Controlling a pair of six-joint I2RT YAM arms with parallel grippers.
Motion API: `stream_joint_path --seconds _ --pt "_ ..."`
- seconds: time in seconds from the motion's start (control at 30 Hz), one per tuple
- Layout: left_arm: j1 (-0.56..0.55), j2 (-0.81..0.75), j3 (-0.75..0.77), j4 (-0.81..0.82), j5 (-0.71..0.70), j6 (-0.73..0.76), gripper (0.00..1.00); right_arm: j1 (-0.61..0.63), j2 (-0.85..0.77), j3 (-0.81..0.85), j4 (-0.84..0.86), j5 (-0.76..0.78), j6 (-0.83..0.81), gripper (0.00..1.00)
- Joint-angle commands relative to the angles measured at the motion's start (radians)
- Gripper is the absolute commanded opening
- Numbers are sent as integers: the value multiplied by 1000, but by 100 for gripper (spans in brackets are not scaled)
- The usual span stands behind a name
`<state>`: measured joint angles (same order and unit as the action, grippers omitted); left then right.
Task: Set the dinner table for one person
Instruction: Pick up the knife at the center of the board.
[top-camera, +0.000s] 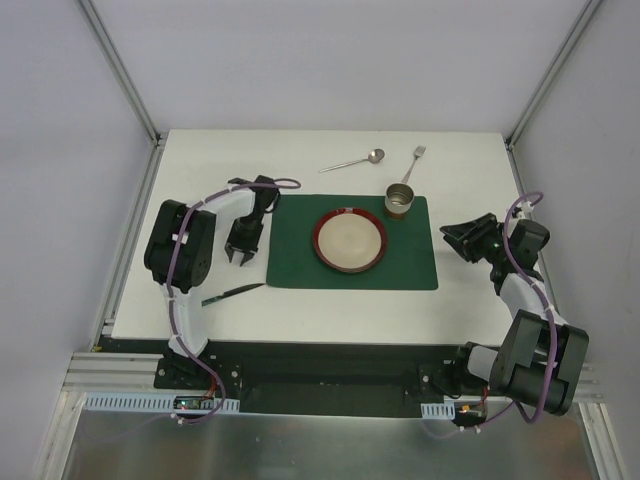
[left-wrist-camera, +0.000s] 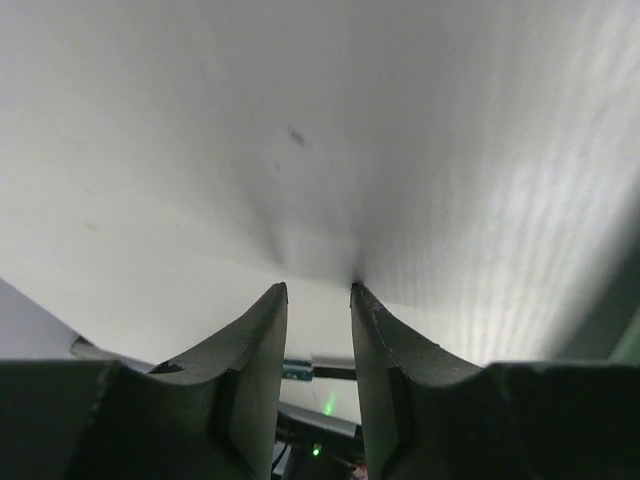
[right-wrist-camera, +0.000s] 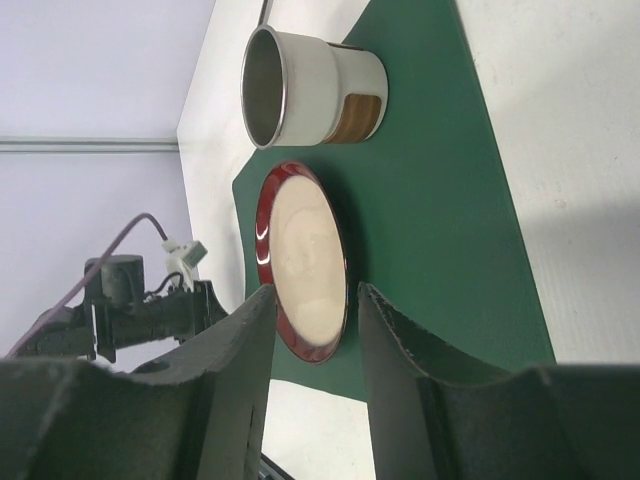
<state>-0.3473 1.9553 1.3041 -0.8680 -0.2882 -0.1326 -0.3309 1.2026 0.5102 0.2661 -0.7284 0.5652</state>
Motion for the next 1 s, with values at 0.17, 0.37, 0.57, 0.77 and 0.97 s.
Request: stream_joint_path --seconds 0.17,0.37,0.57,0.77,0.97 --pt "-4 -73 228 -86 -17 27 31 -22 -31 -1 47 -37 2 41" --pt "-13 -297 69 -109 23 -36 33 -28 -31 -1 50 -37 9 41" --pt "-48 -394 -88 -147 40 -10 36 -28 -23 -1 70 -45 22 41" --pt "-78 -375 -98 -196 19 -12 37 -28 -25 -3 73 -45 22 41" --pt "-79 -349 -147 -229 1 -59 36 -28 -28 -4 74 -48 24 41"
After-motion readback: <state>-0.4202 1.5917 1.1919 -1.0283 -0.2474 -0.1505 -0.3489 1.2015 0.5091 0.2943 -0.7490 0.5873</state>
